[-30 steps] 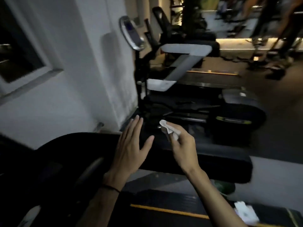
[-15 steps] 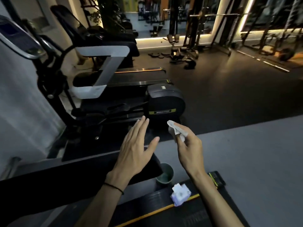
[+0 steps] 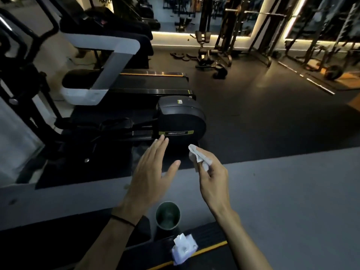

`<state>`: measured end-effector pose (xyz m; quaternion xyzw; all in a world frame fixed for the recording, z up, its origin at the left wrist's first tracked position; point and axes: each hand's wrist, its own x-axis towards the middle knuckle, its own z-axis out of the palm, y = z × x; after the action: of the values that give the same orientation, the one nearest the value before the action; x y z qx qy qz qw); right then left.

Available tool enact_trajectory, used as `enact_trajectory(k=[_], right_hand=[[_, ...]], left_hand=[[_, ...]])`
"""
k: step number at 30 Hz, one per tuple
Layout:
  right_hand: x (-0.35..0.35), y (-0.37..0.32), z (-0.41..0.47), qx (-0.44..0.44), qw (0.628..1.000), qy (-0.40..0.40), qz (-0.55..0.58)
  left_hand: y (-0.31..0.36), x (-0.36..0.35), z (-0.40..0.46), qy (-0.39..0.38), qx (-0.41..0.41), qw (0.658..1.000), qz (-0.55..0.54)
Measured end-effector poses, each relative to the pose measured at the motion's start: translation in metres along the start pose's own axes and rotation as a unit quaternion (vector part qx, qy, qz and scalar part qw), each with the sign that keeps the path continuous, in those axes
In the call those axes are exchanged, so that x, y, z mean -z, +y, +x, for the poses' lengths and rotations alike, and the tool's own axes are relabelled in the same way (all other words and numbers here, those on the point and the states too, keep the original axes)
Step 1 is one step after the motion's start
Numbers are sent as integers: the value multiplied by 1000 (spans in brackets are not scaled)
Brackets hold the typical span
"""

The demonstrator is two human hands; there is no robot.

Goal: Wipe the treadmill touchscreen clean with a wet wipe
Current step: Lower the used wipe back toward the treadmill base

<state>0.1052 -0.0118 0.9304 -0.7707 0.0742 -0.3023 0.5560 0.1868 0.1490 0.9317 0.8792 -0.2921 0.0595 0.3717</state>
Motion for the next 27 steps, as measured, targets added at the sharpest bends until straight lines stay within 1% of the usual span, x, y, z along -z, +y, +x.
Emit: enact_trajectory(k=[3, 5, 9, 14, 18, 22, 25, 27], right_hand=[[10, 16, 34, -11, 1000, -12, -6], [14, 23, 51, -20, 999, -21, 17], [24, 47, 81, -44, 998, -47, 27], [34, 92, 104, -18, 996, -86, -4], [35, 133, 108, 21, 994, -109, 3], [39, 180, 97, 16, 988, -154, 18], [36, 220, 86, 17, 983, -185, 5], [29, 247, 77, 7, 981, -193, -13]], left_hand=[[2, -18, 23, 14, 19, 1000, -10], [2, -27, 33, 16, 28, 999, -1], [8, -42, 53, 14, 75, 997, 14], [9, -77, 60, 28, 122, 992, 25], [-3, -114, 51, 58, 169, 983, 37], [-13, -156, 32, 55, 226, 972, 44], [-26, -181, 18, 51, 254, 965, 34], [-43, -201, 9, 47, 266, 962, 35]])
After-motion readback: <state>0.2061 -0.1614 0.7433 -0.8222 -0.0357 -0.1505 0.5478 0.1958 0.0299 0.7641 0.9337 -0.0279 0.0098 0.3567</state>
